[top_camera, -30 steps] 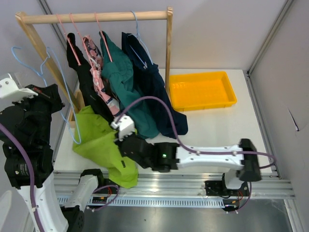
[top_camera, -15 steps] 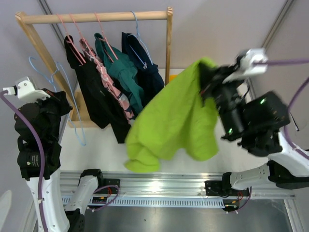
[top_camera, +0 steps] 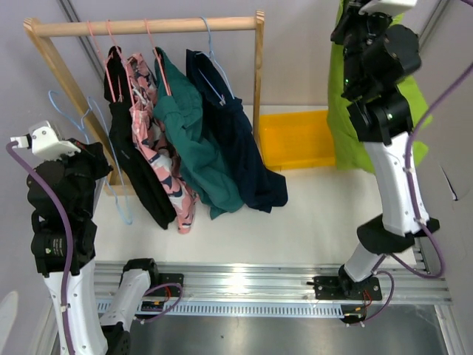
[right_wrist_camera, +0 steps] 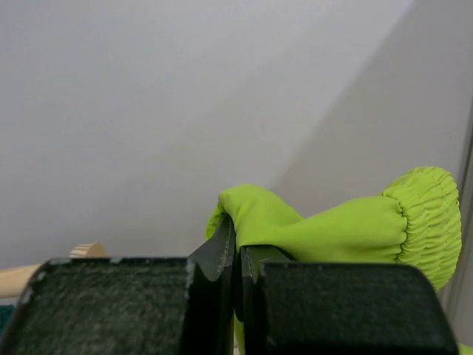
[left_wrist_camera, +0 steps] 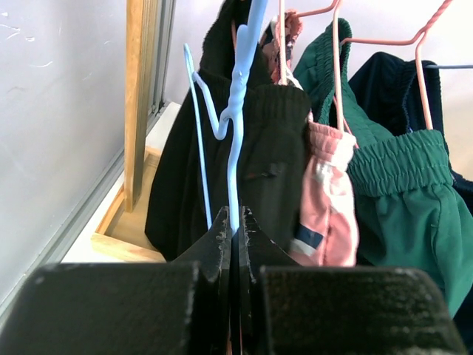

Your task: Remove the shorts from the hanger

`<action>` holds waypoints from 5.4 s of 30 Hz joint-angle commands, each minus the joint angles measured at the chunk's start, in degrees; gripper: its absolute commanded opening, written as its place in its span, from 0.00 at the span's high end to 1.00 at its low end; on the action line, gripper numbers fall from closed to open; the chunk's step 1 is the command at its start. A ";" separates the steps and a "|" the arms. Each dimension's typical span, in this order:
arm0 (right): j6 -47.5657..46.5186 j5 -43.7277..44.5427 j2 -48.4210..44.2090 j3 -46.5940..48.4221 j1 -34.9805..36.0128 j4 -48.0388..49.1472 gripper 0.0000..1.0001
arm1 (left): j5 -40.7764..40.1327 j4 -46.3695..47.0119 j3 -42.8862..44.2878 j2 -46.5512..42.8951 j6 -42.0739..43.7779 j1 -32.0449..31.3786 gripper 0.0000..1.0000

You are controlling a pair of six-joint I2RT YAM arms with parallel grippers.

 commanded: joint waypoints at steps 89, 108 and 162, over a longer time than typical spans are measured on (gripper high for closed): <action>34.92 -39.79 -40.45 -91.77 -21.24 8.45 0.01 | 33.29 10.89 18.45 19.98 -11.47 9.29 1.00; 34.30 -39.96 -38.78 -94.14 -20.63 10.64 0.01 | 27.74 7.02 39.72 40.71 -11.46 15.17 1.00; 32.45 -37.42 -42.20 -98.36 -13.51 8.80 0.01 | 6.21 -3.70 47.90 47.93 5.94 7.70 1.00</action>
